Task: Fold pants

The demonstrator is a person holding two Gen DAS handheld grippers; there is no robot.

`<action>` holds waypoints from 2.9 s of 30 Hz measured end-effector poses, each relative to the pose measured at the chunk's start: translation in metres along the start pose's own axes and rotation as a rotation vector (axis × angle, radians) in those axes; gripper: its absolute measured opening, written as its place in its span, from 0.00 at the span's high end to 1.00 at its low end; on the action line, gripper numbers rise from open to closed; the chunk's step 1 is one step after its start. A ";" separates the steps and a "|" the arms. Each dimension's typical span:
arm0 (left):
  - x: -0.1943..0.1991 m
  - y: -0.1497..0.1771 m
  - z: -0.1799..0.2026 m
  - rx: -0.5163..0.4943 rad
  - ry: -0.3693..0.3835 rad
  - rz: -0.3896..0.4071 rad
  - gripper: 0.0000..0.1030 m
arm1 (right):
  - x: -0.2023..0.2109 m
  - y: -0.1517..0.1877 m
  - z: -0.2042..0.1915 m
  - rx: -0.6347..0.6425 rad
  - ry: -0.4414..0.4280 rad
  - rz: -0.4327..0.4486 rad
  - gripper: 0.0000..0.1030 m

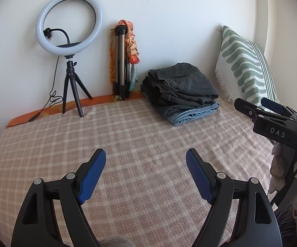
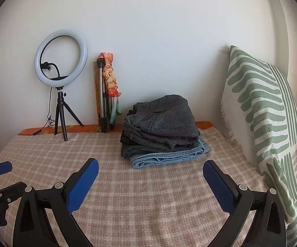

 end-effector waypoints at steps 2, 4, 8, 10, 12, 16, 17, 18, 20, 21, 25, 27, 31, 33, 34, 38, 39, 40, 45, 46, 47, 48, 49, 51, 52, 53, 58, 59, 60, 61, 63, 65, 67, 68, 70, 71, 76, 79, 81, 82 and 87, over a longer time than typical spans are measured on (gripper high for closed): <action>0.001 -0.001 -0.001 -0.002 -0.005 0.009 0.22 | -0.001 0.001 -0.002 -0.001 -0.009 -0.002 0.00; 0.001 -0.001 -0.001 0.002 -0.003 0.012 0.22 | -0.002 0.001 -0.004 0.006 -0.006 -0.003 0.00; 0.001 0.000 -0.001 0.003 -0.015 0.014 0.22 | -0.002 0.004 -0.004 0.007 -0.001 -0.005 0.00; 0.002 0.000 -0.001 0.002 -0.019 0.016 0.22 | -0.002 0.004 -0.002 0.002 0.001 -0.004 0.00; 0.003 -0.001 0.000 -0.001 -0.022 0.021 0.22 | -0.002 0.004 0.000 -0.004 0.002 -0.004 0.00; 0.004 0.000 0.002 -0.006 -0.028 0.026 0.22 | 0.002 0.004 0.003 -0.018 0.007 0.002 0.00; 0.004 0.000 0.002 -0.007 -0.029 0.025 0.22 | 0.002 0.004 0.004 -0.020 0.009 0.003 0.00; 0.004 0.000 0.002 -0.005 -0.032 0.026 0.22 | 0.003 0.004 0.004 -0.022 0.010 0.004 0.00; 0.004 0.000 0.003 -0.004 -0.031 0.029 0.22 | 0.003 0.004 0.005 -0.023 0.009 0.004 0.00; 0.004 0.000 0.003 -0.006 -0.031 0.028 0.22 | 0.004 0.004 0.005 -0.024 0.010 0.003 0.00; 0.004 0.000 0.004 -0.011 -0.040 0.036 0.22 | 0.004 0.004 0.006 -0.027 0.010 0.002 0.00; 0.005 0.001 0.005 -0.014 -0.045 0.039 0.22 | 0.004 0.004 0.006 -0.026 0.010 0.003 0.00; 0.005 0.000 0.007 -0.017 -0.049 0.045 0.22 | 0.004 0.003 0.005 -0.026 0.010 0.003 0.00; 0.005 0.000 0.007 -0.016 -0.048 0.047 0.22 | 0.005 0.004 0.005 -0.027 0.008 0.002 0.00; 0.005 0.001 0.007 -0.016 -0.048 0.047 0.22 | 0.005 0.004 0.004 -0.027 0.010 0.003 0.00; 0.005 0.000 0.007 -0.017 -0.047 0.047 0.22 | 0.006 0.003 0.003 -0.027 0.005 0.002 0.00; 0.005 0.000 0.007 -0.016 -0.046 0.047 0.22 | 0.006 0.003 0.003 -0.025 0.005 0.002 0.00; 0.005 0.000 0.007 -0.015 -0.046 0.046 0.22 | 0.006 0.003 0.002 -0.023 0.006 0.002 0.00; 0.006 0.000 0.008 -0.020 -0.050 0.049 0.22 | 0.006 0.002 0.001 -0.023 0.006 0.002 0.00; 0.006 0.000 0.008 -0.020 -0.050 0.049 0.22 | 0.006 0.002 0.000 -0.023 0.006 0.002 0.00; 0.005 0.000 0.008 -0.021 -0.051 0.048 0.22 | 0.006 0.002 0.000 -0.024 0.005 0.002 0.00; 0.005 0.000 0.008 -0.022 -0.053 0.049 0.22 | 0.006 0.003 0.000 -0.023 0.005 0.002 0.00; 0.005 0.000 0.008 -0.023 -0.056 0.051 0.22 | 0.006 0.002 0.000 -0.023 0.005 0.002 0.00; 0.006 0.000 0.007 -0.024 -0.062 0.055 0.22 | 0.006 0.002 0.000 -0.024 0.005 0.002 0.00; 0.006 0.000 0.006 -0.023 -0.063 0.056 0.22 | 0.006 0.002 -0.001 -0.024 0.005 0.002 0.00; 0.005 0.000 0.006 -0.022 -0.066 0.056 0.22 | 0.007 0.002 -0.002 -0.023 0.005 0.002 0.00; 0.006 -0.001 0.005 -0.022 -0.069 0.059 0.22 | 0.007 0.003 -0.004 -0.022 0.003 0.001 0.00; 0.006 -0.001 0.005 -0.022 -0.070 0.060 0.22 | 0.007 0.003 -0.004 -0.022 0.003 0.001 0.00; 0.006 -0.001 0.005 -0.022 -0.070 0.061 0.22 | 0.007 0.003 -0.004 -0.022 0.002 0.001 0.00; 0.006 -0.001 0.006 -0.024 -0.070 0.061 0.22 | 0.007 0.003 -0.004 -0.022 0.002 0.001 0.00; 0.006 -0.002 0.006 -0.023 -0.073 0.064 0.22 | 0.006 0.003 -0.003 -0.022 0.003 0.000 0.00; 0.006 -0.001 0.006 -0.022 -0.073 0.063 0.22 | 0.006 0.004 -0.003 -0.025 0.001 -0.002 0.00; 0.007 -0.002 0.006 -0.024 -0.076 0.070 0.22 | 0.005 0.003 -0.003 -0.025 0.001 -0.002 0.00; 0.007 -0.002 0.006 -0.027 -0.074 0.072 0.22 | 0.005 0.004 -0.003 -0.025 0.001 -0.002 0.00; 0.008 -0.002 0.006 -0.030 -0.076 0.075 0.22 | 0.005 0.003 -0.003 -0.024 0.001 -0.001 0.00; 0.008 -0.002 0.006 -0.029 -0.075 0.076 0.22 | 0.005 0.004 -0.003 -0.023 0.000 -0.001 0.00; 0.009 -0.001 0.006 -0.026 -0.071 0.076 0.22 | 0.005 0.005 -0.005 -0.020 -0.003 -0.001 0.00; 0.010 -0.001 0.005 -0.024 -0.070 0.074 0.22 | 0.005 0.005 -0.005 -0.022 -0.002 -0.002 0.00; 0.010 -0.002 0.005 -0.024 -0.072 0.076 0.22 | 0.005 0.005 -0.005 -0.021 -0.004 -0.001 0.00; 0.010 -0.002 0.005 -0.024 -0.072 0.074 0.22 | 0.005 0.005 -0.005 -0.021 -0.004 -0.002 0.00; 0.010 -0.002 0.004 -0.030 -0.076 0.079 0.22 | 0.005 0.006 -0.005 -0.021 -0.003 -0.002 0.00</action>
Point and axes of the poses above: each gripper's, at about its wrist camera, not at the fingertips, and x roughly against the way its jaws point, z to its right, y to its underside, the point moved 7 cm from there along -x, roughly the way its jaws point, and after that the axes turned 14 degrees about x, right-handed, at the moved point
